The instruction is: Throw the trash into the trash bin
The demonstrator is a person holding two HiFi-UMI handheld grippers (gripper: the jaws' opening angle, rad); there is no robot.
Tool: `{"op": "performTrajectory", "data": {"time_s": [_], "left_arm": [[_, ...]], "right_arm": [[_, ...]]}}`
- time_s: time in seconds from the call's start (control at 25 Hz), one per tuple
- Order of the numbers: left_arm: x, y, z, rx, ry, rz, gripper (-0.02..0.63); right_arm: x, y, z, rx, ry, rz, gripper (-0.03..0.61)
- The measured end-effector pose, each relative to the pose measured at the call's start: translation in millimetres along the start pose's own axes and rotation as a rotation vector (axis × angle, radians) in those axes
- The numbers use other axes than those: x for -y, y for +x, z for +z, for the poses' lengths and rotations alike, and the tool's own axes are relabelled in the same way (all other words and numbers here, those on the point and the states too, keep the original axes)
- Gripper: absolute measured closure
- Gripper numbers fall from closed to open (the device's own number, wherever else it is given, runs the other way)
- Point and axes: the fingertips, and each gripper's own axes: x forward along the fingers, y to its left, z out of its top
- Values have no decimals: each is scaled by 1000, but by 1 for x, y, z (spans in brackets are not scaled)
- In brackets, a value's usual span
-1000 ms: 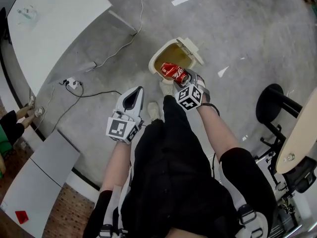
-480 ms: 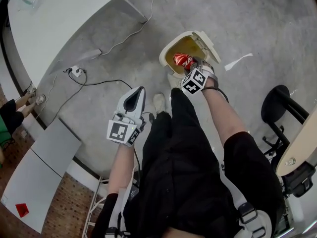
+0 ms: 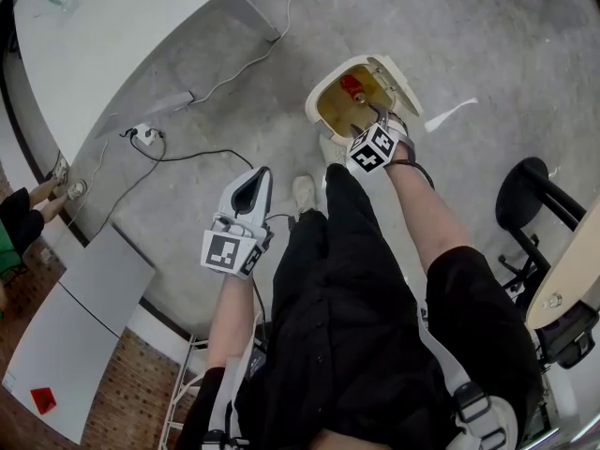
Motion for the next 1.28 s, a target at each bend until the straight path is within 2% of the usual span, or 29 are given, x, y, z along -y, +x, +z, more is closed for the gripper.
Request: {"op": "performTrajectory", "data": {"time_s": [0.16,0.4,0.56,0.68,0.8,0.88,0.96,1.08,1.28], "left_arm": [[-4,-4,6,25,8,-8,612],[1,-19,35,81,40,-26,612],[8,-23,78,175,75,-40,612],[13,-45,108,240,68,-37,612],[11,-71,139,334,73,-31,612],[15,-93,155,398,73,-29,612],[22,-114,166,445,77,-31,612],[32,-137,172,477,109,-43,612],[38,-170,175,507,138,-42,612]], "right_arm": [[13,-26,6,76,71,-80,353],[27,-104,25,239,263,-191,451],[46,-162,38,361,381,-268,510],[44,-218,46,450,458,-309,541],[43,-277,67,601,562,-368,554],[33,-310,75,704,636,-373,565],[22,-343,80,788,661,-374,572],[9,-390,82,891,647,-391,572],[-11,-450,67,1004,634,-441,572]]}}
